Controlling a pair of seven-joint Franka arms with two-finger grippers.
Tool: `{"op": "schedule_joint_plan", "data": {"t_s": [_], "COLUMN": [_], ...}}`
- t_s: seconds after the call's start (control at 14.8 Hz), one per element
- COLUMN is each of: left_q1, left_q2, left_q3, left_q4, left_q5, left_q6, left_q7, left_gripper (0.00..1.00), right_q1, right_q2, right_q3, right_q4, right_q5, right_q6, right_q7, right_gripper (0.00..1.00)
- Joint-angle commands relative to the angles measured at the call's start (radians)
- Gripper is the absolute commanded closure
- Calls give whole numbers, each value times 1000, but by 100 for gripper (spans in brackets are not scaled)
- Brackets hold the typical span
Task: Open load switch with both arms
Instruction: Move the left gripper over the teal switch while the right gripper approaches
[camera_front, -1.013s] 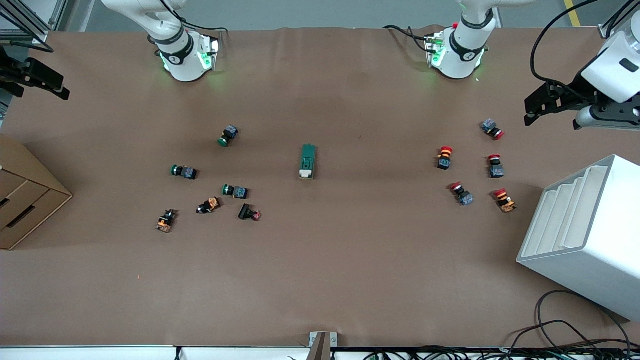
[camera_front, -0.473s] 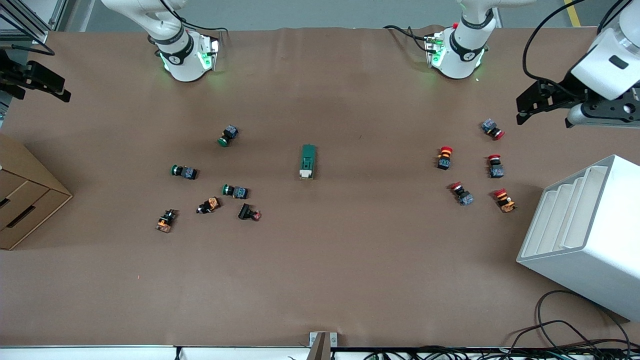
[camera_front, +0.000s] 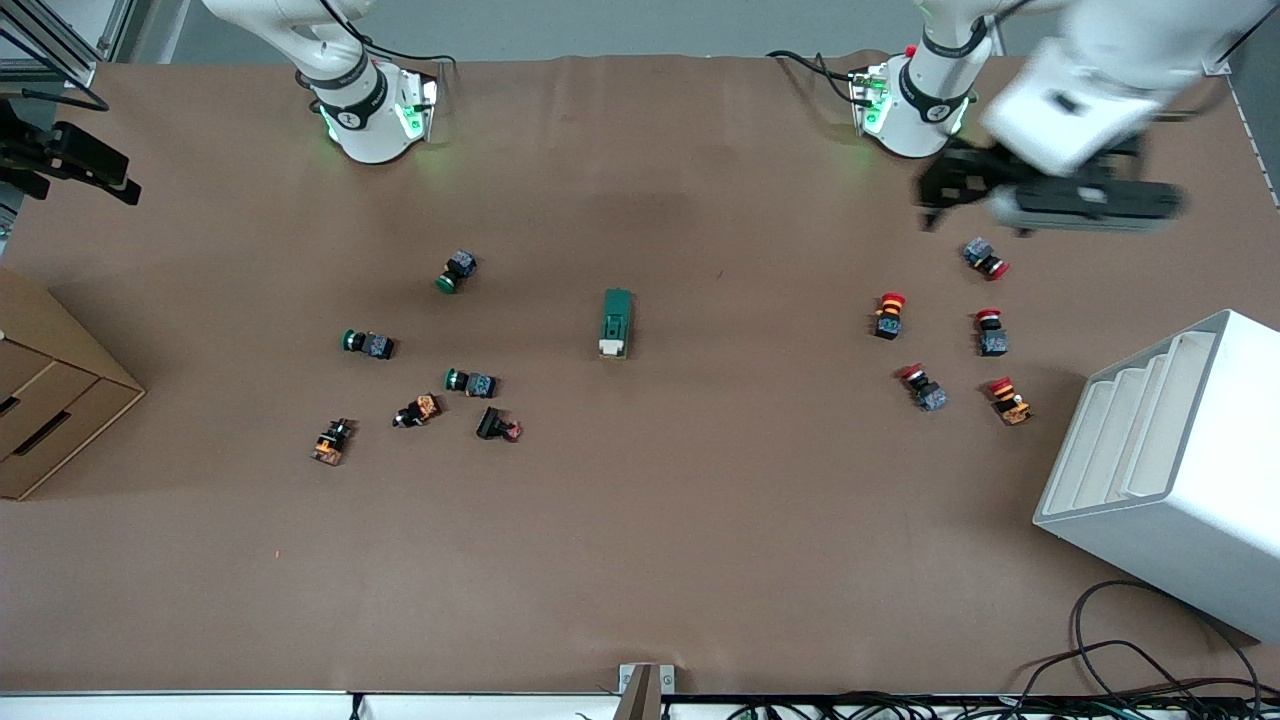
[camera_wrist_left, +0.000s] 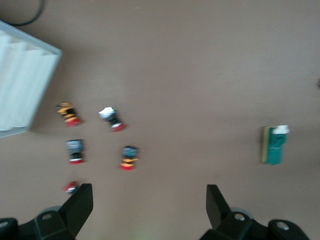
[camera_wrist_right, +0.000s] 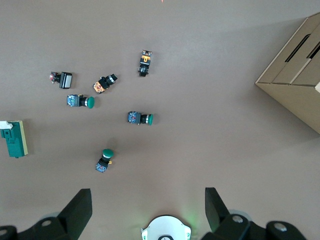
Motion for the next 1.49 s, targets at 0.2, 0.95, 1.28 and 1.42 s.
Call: {"op": "schedule_joint_plan", "data": {"t_s": [0.2,0.95,1.28,1.42], "left_q1": [-135,-536,-661,-686], "left_q2": [88,402,540,583], "left_q3": [-217,-218,-217,-217], "left_q4": [-206,-246,-278,-303], "left_q5": [116,674,1029,1159], "left_q6": [356,485,487,481], "left_q7": [-433,-1279,-1717,-1849], "left_gripper": [0,0,2,2], "right_q1": [0,5,176,239], "right_q2": [10,263,360,416], "right_q3": [-2,2,8,19], "right_q4": [20,14,-12,-9], "right_q5": [-3,1,8,61], "right_q6": [-5,79,147,173], "right_q7": [12,0,488,733], "right_gripper": [0,0,0,0]}}
